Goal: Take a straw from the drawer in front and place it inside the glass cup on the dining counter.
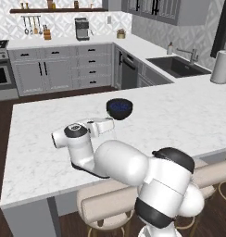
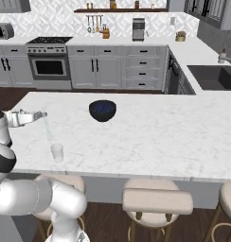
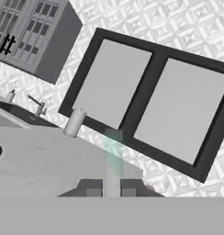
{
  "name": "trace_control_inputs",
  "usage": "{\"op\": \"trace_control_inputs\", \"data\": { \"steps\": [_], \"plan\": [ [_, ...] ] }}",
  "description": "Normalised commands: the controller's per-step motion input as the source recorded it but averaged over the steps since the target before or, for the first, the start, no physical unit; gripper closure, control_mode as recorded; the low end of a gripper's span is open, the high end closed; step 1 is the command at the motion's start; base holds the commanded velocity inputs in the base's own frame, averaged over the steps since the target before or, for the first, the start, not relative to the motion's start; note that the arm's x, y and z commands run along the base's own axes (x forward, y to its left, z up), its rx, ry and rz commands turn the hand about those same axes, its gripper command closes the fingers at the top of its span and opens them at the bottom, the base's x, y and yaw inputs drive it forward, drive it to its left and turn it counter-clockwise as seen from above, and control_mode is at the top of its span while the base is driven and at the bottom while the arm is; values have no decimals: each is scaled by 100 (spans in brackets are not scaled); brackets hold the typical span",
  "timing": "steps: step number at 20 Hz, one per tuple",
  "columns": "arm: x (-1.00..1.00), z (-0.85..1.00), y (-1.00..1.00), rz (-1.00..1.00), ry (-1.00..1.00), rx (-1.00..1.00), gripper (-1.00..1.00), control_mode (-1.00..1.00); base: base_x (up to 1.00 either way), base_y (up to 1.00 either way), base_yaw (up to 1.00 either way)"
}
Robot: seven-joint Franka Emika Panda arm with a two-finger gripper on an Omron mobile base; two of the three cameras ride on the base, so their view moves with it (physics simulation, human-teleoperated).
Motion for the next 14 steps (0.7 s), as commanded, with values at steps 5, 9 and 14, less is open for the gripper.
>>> {"op": "trace_control_inputs", "data": {
  "steps": [5,9,14],
  "plan": [
    [-2,-23,0,-7,-20,-11,100,-100,0,0,0],
    [0,-18,0,-2,-22,-1,100,-100,0,0,0],
    [0,-13,0,0,-21,1,100,-100,0,0,0]
  ]
}}
